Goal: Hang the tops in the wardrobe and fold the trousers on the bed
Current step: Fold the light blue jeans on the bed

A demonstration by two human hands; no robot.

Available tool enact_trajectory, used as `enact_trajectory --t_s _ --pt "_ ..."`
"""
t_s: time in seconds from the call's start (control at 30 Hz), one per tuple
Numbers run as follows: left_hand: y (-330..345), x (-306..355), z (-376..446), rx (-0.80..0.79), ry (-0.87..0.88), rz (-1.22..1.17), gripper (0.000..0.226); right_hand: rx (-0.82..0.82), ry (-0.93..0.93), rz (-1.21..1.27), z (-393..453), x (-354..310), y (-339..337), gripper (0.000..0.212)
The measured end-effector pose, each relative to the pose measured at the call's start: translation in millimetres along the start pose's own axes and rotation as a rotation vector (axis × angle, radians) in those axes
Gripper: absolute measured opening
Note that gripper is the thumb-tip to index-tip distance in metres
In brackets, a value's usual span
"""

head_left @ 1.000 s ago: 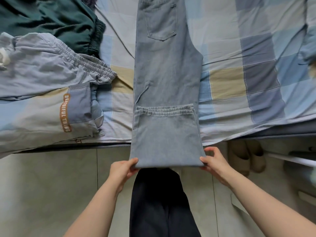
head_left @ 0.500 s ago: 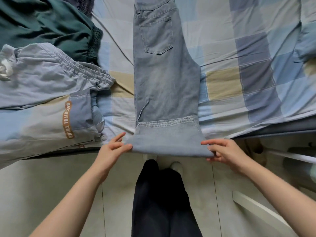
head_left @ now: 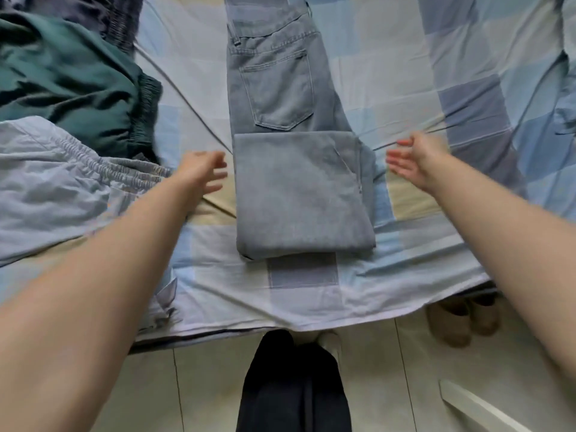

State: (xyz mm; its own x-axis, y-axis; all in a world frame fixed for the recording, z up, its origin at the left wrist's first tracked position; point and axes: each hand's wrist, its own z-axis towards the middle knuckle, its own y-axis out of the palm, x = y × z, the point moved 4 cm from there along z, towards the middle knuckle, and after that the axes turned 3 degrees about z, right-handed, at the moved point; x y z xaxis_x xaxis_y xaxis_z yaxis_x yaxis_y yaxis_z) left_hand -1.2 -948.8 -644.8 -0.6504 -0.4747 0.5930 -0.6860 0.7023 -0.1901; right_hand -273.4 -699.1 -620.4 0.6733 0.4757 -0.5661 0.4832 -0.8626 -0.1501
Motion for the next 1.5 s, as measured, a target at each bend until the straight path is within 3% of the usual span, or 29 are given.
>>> enact_trajectory --t_s 0.07,0.13,0.27,0.43,0.5,0.57,0.67,0.8,0.9,1.0,1.17,1.27,1.37,1.5 --pt "17 -37 7 -0.049 -0.093 0.143 0.007 -0.035 0.103 -0.218 8 46 10 0.022" --pt "29 -74 7 -0.065 -0.114 0.243 0.022 -0.080 0.168 -0.309 13 89 17 0.025" --pt "32 -106 0 0.093 -0.049 0.162 0.031 -0.013 0.152 -0.359 13 123 11 0.026" --pt "32 -112 -4 0.147 -0.005 0.078 0.037 -0.091 0.185 -0.496 15 135 1 0.045" --pt "35 -114 -6 0.087 -0.017 0.025 0.040 -0.135 0.159 -0.468 17 135 4 0.044" --pt "44 -123 -10 -0.090 -0.023 -0.003 0.042 -0.173 0.122 -0.383 17 137 7 0.041" --pt "52 -134 -20 -0.237 0.034 0.073 0.038 -0.181 0.118 -0.320 12 138 6 0.027" --pt "50 -134 -21 -0.234 0.097 0.145 0.035 -0.071 0.082 -0.280 16 143 3 0.021" --pt "51 -130 -20 -0.241 0.096 0.175 0.033 -0.164 0.109 -0.125 18 145 13 0.037" --pt "51 -131 -19 -0.233 0.071 0.204 0.031 -0.279 0.177 -0.141 13 145 21 0.030" --pt "48 -141 -33 -0.204 -0.072 0.287 0.034 -0.308 0.225 -0.089 4 158 -2 0.026" --pt "52 -153 -55 -0.227 -0.140 0.275 0.022 -0.315 0.304 -0.158 -10 182 -22 0.028" --pt "55 -176 -76 -0.248 -0.206 0.301 0.026 -0.311 0.374 -0.287 -23 205 -37 0.027" --pt "61 -198 -95 -0.123 -0.260 0.301 0.016 -0.260 0.379 -0.327 -25 231 -53 0.032"
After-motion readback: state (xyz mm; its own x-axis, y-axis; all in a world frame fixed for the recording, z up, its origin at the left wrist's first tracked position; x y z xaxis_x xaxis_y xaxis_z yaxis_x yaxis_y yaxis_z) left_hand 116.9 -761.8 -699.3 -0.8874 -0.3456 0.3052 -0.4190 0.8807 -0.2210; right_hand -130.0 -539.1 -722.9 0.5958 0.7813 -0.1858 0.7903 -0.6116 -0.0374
